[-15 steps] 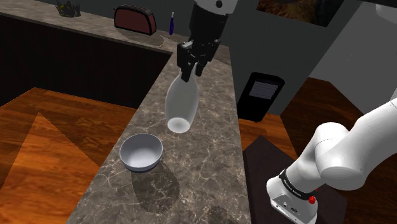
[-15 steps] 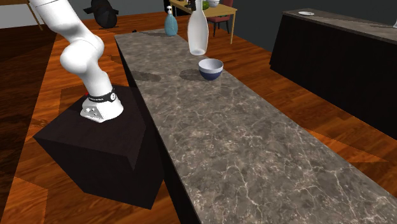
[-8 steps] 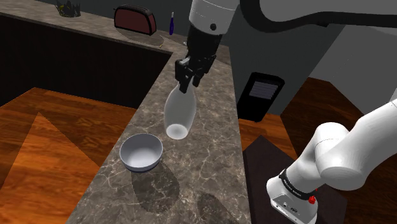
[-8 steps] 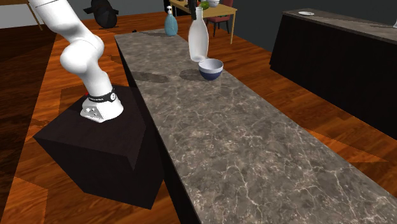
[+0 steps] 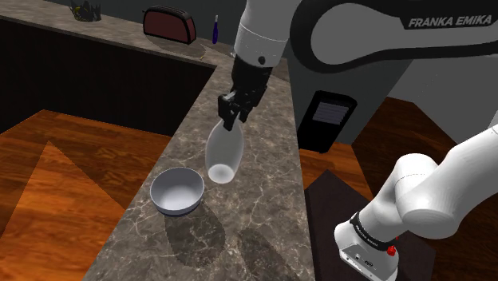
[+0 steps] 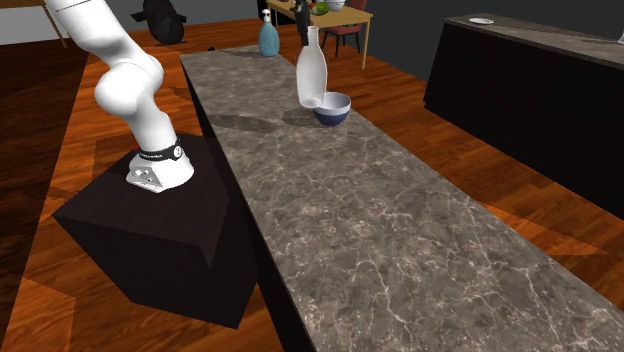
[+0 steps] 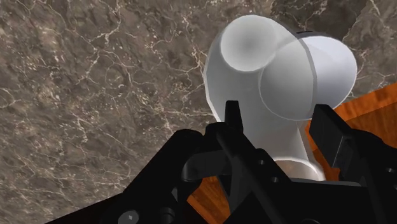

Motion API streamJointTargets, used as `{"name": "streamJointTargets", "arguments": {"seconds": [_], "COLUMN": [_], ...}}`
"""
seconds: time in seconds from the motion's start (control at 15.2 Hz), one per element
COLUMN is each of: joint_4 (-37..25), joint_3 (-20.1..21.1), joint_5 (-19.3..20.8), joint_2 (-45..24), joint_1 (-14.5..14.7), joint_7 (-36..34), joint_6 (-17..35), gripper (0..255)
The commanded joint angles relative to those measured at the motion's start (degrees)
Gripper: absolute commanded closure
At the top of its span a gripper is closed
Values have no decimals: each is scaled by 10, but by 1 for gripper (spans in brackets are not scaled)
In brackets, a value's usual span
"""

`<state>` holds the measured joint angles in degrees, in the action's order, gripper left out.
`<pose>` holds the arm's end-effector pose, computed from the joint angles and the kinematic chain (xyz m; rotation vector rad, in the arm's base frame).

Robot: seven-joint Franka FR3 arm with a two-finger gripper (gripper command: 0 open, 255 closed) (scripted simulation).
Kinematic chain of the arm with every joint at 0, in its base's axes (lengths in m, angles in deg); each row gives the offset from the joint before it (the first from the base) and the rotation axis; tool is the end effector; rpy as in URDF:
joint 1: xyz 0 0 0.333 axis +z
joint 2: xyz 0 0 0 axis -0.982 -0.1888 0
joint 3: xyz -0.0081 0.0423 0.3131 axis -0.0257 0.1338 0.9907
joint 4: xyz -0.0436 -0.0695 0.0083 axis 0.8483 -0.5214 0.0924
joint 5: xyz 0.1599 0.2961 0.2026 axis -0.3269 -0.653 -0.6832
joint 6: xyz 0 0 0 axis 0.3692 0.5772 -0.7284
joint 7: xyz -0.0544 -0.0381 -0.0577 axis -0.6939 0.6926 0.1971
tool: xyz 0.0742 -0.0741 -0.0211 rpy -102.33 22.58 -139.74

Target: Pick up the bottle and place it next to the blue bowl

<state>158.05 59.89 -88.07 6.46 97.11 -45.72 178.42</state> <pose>0.3987 0.2970 0.5527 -3.1200 -0.2116 -0.1844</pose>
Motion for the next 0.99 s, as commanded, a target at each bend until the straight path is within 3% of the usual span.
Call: {"name": "streamJointTargets", "arguments": {"seconds": [0.0, 0.92], "joint_4": [16, 105], "joint_3": [1, 7], "joint_5": [0, 6], "joint_2": [-1, -21], "joint_1": [0, 1], "joint_7": [-1, -9], "joint_6": [18, 126], "gripper": [255, 255]}}
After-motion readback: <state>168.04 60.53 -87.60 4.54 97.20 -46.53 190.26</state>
